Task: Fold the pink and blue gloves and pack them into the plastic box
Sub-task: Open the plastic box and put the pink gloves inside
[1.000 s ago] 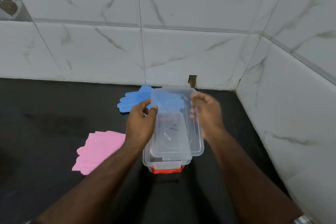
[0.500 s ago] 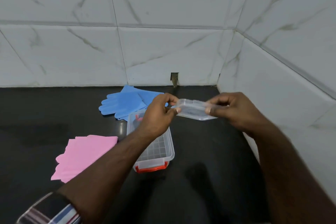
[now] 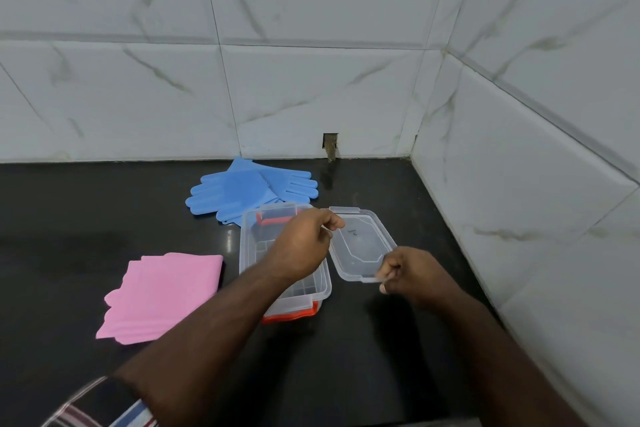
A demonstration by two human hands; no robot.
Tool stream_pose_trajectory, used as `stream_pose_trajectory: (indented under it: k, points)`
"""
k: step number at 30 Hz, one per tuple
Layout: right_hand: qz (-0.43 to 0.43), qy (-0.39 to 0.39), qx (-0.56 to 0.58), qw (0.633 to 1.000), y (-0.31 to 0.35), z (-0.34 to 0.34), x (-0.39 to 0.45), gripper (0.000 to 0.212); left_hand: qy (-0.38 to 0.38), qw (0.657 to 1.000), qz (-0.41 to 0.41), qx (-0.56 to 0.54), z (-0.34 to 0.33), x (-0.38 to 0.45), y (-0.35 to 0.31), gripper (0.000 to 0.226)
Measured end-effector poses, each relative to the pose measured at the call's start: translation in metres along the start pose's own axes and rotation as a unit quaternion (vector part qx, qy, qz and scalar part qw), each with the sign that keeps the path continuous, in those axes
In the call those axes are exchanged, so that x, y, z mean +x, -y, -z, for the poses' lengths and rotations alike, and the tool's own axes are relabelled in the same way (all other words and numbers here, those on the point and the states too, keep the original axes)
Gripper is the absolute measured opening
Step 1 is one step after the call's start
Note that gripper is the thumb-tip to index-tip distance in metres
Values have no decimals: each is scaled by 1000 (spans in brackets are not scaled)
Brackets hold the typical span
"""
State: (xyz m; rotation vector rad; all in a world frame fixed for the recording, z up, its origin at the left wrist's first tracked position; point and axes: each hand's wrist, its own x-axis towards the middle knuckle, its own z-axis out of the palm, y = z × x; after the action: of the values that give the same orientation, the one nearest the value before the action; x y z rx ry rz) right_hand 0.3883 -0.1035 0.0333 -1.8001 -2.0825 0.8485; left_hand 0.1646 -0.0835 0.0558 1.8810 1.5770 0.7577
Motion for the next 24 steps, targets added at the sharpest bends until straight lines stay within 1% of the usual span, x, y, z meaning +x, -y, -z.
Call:
stream_pose_trajectory:
  k: [3, 5, 7, 9, 13, 15, 18, 22, 24]
  points:
    - [-15, 51, -28, 998, -4, -10, 4, 17, -17, 1000, -8, 0, 4, -5, 5, 24]
    - [-26, 96, -50, 994, -5, -14, 7, 17, -42, 999, -3, 2, 10, -7, 12, 22]
    - [-33, 114, -62, 991, -6, -16, 8, 21, -76, 997, 7, 6, 19, -9, 21, 22]
    - [-30, 84, -43, 995, -1, -17, 9, 21, -118, 993, 22, -7, 28, -10, 30, 24]
    - [9, -35, 59, 998, 36, -18, 18, 10, -191, 977, 91, -34, 41, -14, 50, 28]
    - [22, -73, 95, 993, 62, -25, 24, 6, -215, 970, 111, -33, 44, -16, 62, 26]
    - [12, -112, 131, 985, 90, -40, 32, 11, -220, 964, 140, -43, 42, -20, 78, 19]
    - [-15, -130, 114, 985, 100, -53, 41, 13, -215, 956, 185, -73, 42, -26, 88, 14]
    - [-26, -141, 111, 983, 97, -54, 43, 10, -214, 955, 187, -79, 42, -27, 88, 15]
